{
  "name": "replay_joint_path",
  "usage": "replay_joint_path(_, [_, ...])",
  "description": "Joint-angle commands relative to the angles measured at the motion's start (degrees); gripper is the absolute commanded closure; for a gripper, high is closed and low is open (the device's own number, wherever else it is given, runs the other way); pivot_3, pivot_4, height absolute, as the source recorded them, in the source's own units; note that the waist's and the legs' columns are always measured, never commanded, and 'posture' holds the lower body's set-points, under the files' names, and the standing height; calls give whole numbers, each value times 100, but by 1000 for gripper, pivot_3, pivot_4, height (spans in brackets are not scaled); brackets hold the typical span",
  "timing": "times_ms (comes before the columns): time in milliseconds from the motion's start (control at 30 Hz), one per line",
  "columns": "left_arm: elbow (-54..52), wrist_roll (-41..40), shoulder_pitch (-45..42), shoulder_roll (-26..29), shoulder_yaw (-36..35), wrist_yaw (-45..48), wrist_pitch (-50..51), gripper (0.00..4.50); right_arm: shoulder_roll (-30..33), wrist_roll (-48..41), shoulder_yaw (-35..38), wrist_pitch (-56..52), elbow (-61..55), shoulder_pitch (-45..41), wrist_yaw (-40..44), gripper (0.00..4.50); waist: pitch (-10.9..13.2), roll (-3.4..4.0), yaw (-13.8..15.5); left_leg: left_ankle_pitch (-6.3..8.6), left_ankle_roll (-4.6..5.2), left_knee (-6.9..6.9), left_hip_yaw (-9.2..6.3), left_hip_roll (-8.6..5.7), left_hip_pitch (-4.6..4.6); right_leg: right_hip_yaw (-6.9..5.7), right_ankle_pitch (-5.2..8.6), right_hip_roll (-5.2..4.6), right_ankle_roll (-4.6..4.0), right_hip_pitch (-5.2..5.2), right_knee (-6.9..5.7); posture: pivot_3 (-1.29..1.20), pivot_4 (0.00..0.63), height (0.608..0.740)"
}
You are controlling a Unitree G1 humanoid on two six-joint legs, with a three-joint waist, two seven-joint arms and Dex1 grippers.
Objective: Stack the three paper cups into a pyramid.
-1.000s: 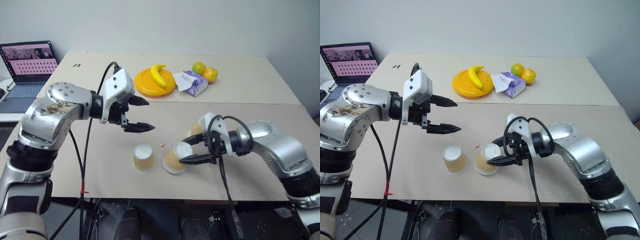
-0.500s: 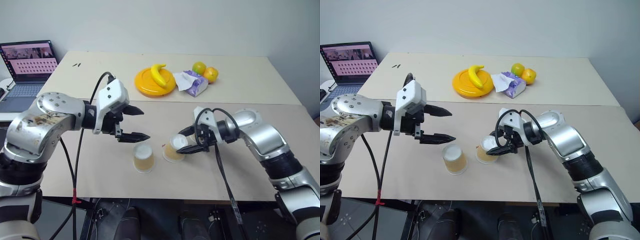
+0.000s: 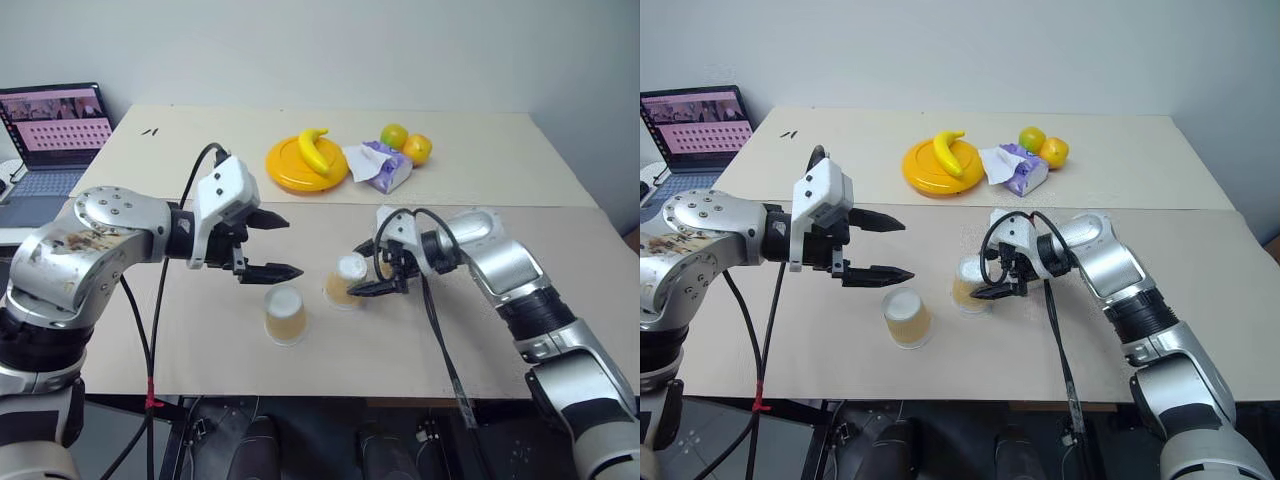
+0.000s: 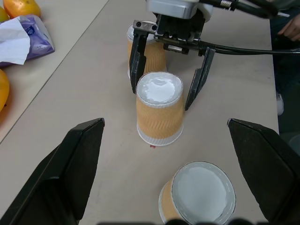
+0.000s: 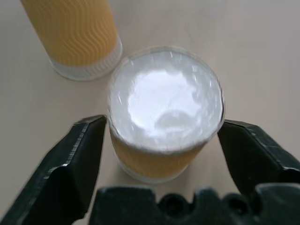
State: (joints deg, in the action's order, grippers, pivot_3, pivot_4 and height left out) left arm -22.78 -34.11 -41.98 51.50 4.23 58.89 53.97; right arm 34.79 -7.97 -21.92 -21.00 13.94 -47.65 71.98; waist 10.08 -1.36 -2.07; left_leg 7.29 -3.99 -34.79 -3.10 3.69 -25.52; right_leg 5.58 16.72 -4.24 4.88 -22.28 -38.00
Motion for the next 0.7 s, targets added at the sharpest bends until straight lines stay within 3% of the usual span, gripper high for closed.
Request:
replay_joint_path(33, [-113,-56,-164,-11,-91,-51,-14,0,-30,41,212,237,-59,-68,-40,52,0,0,-12,0,0,3,0,0,0,0,0,0,0,0,0,0,150,732])
replay_joint_path(500, [152,136,-369,-178,143,11,-240,0,762,-384,1134,-181,-856,-298,201,52,5,1,-20,0,0,6,0,-1,-1,-1,2,-1,-1,-2,1,0,150,732])
replay_joint_path(700, [242,176,-428,-219,190,82,-299,0,1296,-197,1527,-64,-503,-199,65,52,7,1,-20,1,0,6,0,-1,-1,0,2,-2,-1,-2,3,0,150,732])
